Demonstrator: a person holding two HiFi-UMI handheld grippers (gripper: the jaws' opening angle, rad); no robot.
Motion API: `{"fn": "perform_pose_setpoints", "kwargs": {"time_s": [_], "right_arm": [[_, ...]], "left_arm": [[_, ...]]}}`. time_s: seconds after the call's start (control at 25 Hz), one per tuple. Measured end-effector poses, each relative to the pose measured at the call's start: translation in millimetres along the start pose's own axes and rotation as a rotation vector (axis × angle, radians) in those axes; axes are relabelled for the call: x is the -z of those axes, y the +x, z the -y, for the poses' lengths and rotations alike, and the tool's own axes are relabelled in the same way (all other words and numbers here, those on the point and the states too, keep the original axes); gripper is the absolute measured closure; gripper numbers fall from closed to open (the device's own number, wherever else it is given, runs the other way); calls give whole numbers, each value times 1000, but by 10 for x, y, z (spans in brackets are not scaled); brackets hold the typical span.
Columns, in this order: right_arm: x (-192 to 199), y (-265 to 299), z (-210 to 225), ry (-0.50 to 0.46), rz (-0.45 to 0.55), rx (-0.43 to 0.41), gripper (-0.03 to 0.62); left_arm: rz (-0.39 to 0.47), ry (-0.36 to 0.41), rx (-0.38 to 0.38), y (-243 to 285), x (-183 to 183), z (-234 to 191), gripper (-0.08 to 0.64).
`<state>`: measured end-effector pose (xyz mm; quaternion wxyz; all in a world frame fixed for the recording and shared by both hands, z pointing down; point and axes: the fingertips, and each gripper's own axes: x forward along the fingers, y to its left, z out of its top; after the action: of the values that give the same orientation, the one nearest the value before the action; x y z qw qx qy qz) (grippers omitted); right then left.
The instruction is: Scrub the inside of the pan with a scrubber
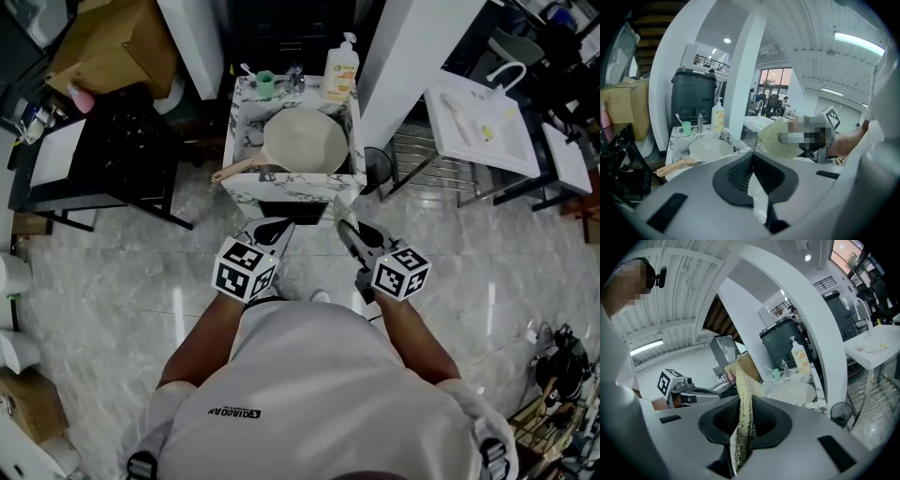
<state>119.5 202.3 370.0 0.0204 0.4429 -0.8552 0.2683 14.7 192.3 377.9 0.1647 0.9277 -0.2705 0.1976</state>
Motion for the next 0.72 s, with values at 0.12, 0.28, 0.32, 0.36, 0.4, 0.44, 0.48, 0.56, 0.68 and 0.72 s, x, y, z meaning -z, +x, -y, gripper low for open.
{"fn": "perform_pose_setpoints", "kwargs": {"time_s": [0.12, 0.28, 0.32, 0.36, 0.4, 0.44, 0.48, 0.56, 0.68, 0.72], "right_arm": [[16, 19, -22, 2, 10, 10, 514], [52, 44, -71, -7, 8, 22, 515], [55, 48, -73, -9, 8, 27, 515], [57, 51, -71, -8, 9, 31, 515], [59, 54, -67, -3, 11, 35, 515], [61, 55, -65, 2, 13, 37, 515], [64, 53, -67, 6, 14, 40, 515], [74, 46, -73, 9, 14, 45, 515], [60, 37, -74, 9, 16, 52, 515], [52, 37, -74, 12, 19, 53, 515]], "left_arm": [[3, 9, 0, -49, -2, -34, 545], [7, 7, 1, -103, 35, -57, 545], [5, 8, 4, -106, 45, -54, 545], [3, 9, 8, -107, 51, -49, 545], [2, 10, 11, -107, 53, -45, 545], [1, 10, 12, -109, 56, -43, 545], [0, 9, 14, -113, 59, -44, 545], [-1, 7, 15, -125, 66, -50, 545], [4, 5, 14, -141, 40, -72, 545], [6, 6, 14, -144, 27, -78, 545]]}}
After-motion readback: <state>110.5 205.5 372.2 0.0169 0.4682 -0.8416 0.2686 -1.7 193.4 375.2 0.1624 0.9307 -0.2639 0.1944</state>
